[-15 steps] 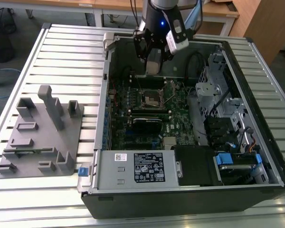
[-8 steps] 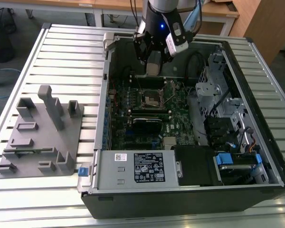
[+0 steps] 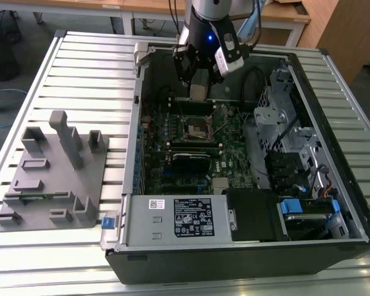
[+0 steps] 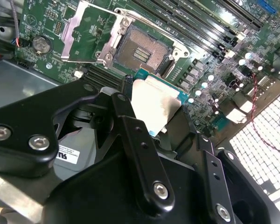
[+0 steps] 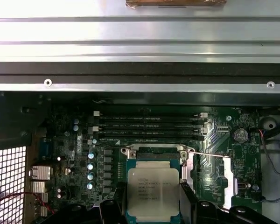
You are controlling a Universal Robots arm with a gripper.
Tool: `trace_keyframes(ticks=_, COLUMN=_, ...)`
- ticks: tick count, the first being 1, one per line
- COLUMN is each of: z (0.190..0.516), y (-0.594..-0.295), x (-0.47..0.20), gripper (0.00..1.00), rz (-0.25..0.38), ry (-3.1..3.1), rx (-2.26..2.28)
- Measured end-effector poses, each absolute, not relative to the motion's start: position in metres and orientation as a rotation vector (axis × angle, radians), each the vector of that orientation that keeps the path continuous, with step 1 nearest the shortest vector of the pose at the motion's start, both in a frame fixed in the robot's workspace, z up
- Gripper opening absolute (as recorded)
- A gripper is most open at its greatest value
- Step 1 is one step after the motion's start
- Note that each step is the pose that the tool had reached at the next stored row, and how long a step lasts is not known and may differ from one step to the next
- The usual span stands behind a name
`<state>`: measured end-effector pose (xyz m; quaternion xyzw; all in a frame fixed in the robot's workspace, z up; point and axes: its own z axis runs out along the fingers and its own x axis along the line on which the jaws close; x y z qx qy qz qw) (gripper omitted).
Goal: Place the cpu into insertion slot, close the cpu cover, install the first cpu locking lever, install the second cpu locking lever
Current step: 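Place the cpu into insertion slot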
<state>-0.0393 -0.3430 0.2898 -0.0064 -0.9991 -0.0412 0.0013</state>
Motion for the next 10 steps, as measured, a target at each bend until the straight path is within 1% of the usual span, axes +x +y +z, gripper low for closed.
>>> trace_keyframes(ticks=10, z=0.2814, y=-0.3432, x=-0.0393, gripper=0.54, rz=-0.129, ry=-3.144, rx=-0.01)
